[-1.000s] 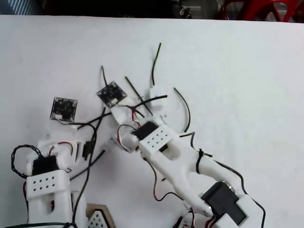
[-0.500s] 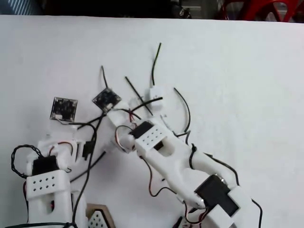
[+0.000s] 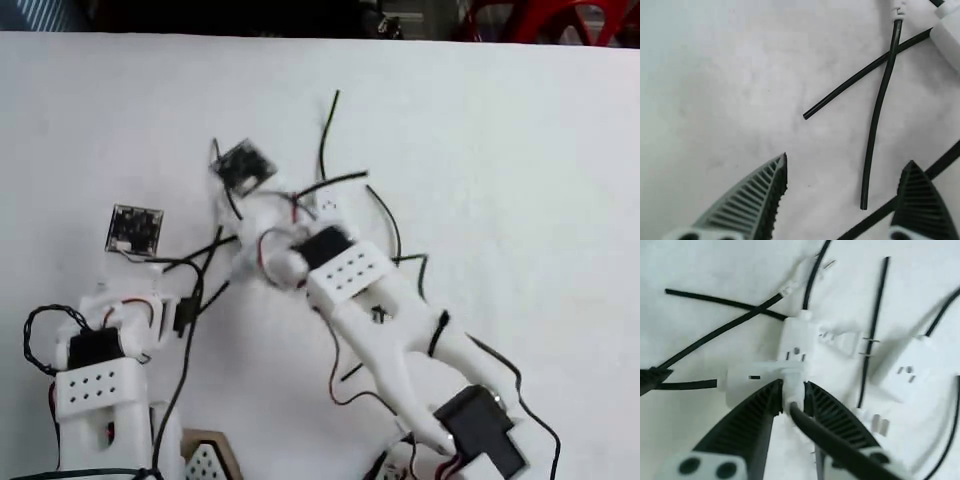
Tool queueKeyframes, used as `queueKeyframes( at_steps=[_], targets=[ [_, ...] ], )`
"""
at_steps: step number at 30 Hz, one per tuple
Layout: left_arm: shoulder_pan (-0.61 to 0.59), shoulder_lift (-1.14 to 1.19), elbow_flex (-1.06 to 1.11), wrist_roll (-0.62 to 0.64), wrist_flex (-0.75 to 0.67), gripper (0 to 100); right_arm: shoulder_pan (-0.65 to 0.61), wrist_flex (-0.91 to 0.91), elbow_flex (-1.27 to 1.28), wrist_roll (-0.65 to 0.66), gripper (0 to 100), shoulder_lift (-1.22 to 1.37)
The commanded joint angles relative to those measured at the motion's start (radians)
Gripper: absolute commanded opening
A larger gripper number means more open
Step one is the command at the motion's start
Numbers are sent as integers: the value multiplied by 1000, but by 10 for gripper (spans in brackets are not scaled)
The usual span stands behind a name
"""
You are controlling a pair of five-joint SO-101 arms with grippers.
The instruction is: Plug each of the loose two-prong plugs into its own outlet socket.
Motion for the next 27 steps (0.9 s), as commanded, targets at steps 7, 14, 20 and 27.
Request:
queueKeyframes(
  at_steps=[7,14,20,27],
  targets=[
    [-48,-19,-5,2,-25,347,346,-58,-224,43,16,-21],
    [-48,-19,-5,2,-25,347,547,-217,-394,-32,16,251],
    [-48,-19,-5,2,-25,347,661,-229,-655,-184,17,519],
    [-47,-19,-5,2,-25,347,765,-171,-895,-275,18,734]
  ],
)
